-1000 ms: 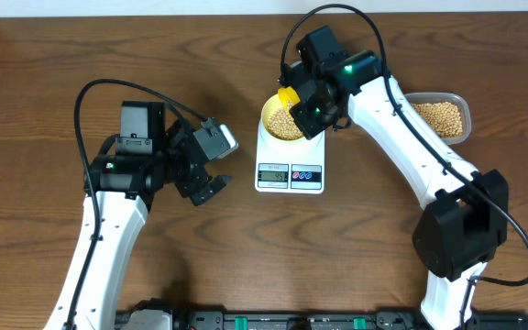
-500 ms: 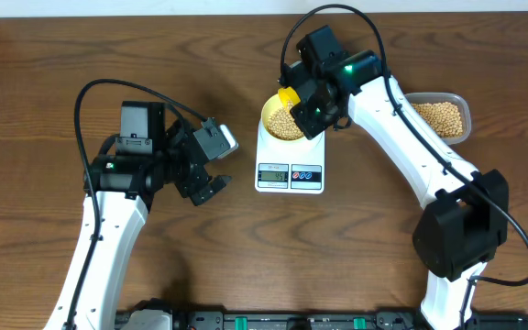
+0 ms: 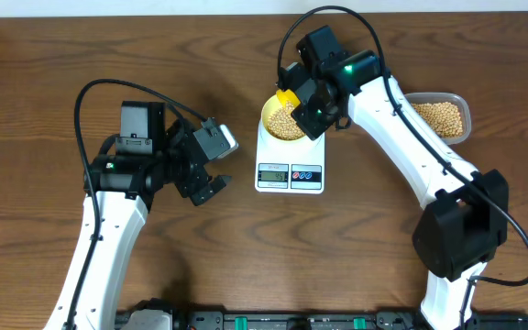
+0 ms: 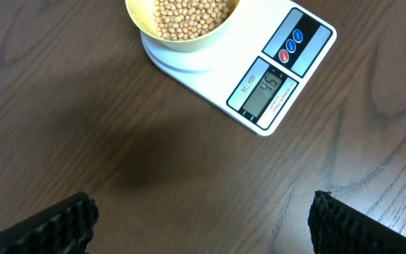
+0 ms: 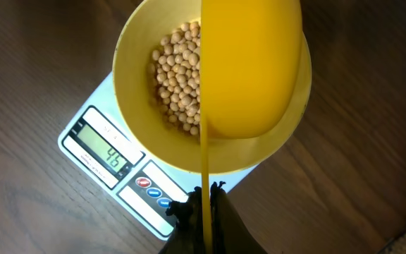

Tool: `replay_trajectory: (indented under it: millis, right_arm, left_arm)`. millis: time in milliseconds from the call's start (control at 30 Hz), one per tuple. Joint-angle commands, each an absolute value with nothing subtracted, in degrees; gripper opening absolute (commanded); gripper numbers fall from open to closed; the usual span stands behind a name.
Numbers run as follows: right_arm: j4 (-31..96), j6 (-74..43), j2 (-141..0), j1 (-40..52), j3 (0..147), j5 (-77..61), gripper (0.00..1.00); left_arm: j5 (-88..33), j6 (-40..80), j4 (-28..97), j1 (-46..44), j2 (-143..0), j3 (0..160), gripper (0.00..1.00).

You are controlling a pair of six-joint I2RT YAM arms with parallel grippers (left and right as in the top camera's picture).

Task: Scoop item into bowl and weigh 50g on scale

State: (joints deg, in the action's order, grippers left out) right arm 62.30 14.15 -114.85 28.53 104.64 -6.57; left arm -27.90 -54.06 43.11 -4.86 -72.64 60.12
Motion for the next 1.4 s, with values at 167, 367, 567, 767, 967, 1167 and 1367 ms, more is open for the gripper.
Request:
replay_trajectory:
  millis: [167,367,567,767,967,1167,1367]
  right_arm:
    - [62.0,17.2,-115.4,29.3,106.1,-5.9,0.01]
    - [62.0,17.2,-115.4,29.3,106.1,-5.9,0.01]
    - [61.7,17.2,-115.4,29.2,106.1,-6.2,0.01]
    - [61.7,17.2,-115.4,29.2,106.1,-6.5,0.01]
    - [61.4,17.2,-115.4,29.1,106.1,-6.5,0.01]
    - [60.5,17.6,-115.4,29.1,106.1,-6.1,0.01]
    - [60.0,18.5,-115.4,28.9,106.1,-5.9,0.01]
  left_arm:
    - [-27.6,-54.6,43.2,-4.6,-73.0,59.6,0.98]
    - [-27.6,-54.6,43.2,-4.6,-73.0,59.6,0.98]
    - [-27.6,-54.6,43.2,-4.6,-73.0,59.6,0.97]
    - [-27.6,-54.6,43.2,-4.6,-73.0,59.6,0.98]
    - [-27.6,-54.6,43.2,-4.6,-73.0,59.6,0.98]
    - [-27.6,-54.6,43.2,-4.6,-73.0,59.6,0.98]
    - [-27.6,-54.6,43.2,-4.6,-73.0,59.6,0.97]
